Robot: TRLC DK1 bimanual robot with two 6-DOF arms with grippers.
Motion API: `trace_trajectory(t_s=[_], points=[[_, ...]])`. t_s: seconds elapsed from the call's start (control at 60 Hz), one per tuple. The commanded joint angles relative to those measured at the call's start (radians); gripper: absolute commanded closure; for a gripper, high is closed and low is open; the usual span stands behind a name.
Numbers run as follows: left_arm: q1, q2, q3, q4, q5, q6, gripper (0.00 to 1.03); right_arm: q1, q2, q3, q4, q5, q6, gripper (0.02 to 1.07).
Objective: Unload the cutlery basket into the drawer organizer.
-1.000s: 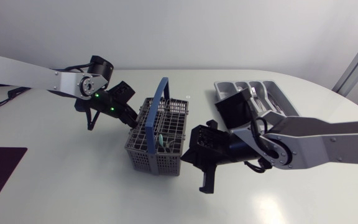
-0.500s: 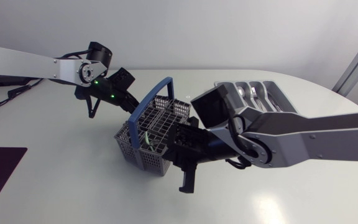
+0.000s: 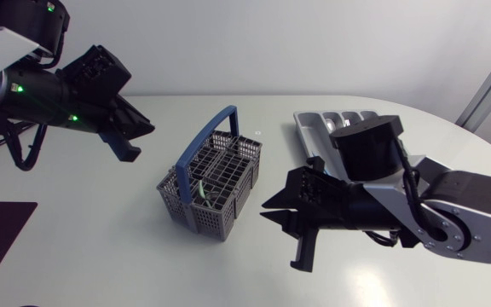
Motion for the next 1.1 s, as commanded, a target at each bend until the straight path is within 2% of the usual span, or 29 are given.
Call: trace_trajectory(t_s=[0.0,0.067,0.25,0.55,0.733,0.917,1.083], points=[[-0.085,-0.028,-0.025,-0.033,-0.054,-0.026,0.71,-0.018,-0.044,-0.033,-0.018,0.004,-0.008,0.65],[-0.182,-0.05,-0.045,-0.042,-0.137,-0.06,0.71,-0.034,-0.081,-0.047,-0.036,0.004,-0.007,0.58],[-0.363,-0.074,-0.085,-0.053,-0.292,-0.123,0.71,-0.058,-0.153,-0.073,-0.082,0.004,-0.007,0.56],[-0.538,-0.086,-0.128,-0.073,-0.382,-0.209,0.71,-0.058,-0.207,-0.082,-0.125,0.01,0.0,0.56],[-0.597,-0.054,-0.177,-0.035,-0.428,-0.218,0.69,-0.06,-0.233,-0.101,-0.131,0.01,0.0,0.56],[-0.613,-0.028,-0.237,0.038,-0.436,-0.195,0.67,-0.069,-0.253,-0.102,-0.141,0.01,0.0,0.56],[-0.623,0.021,-0.281,0.105,-0.476,-0.175,0.65,-0.08,-0.262,-0.105,-0.141,0.005,-0.002,0.56]])
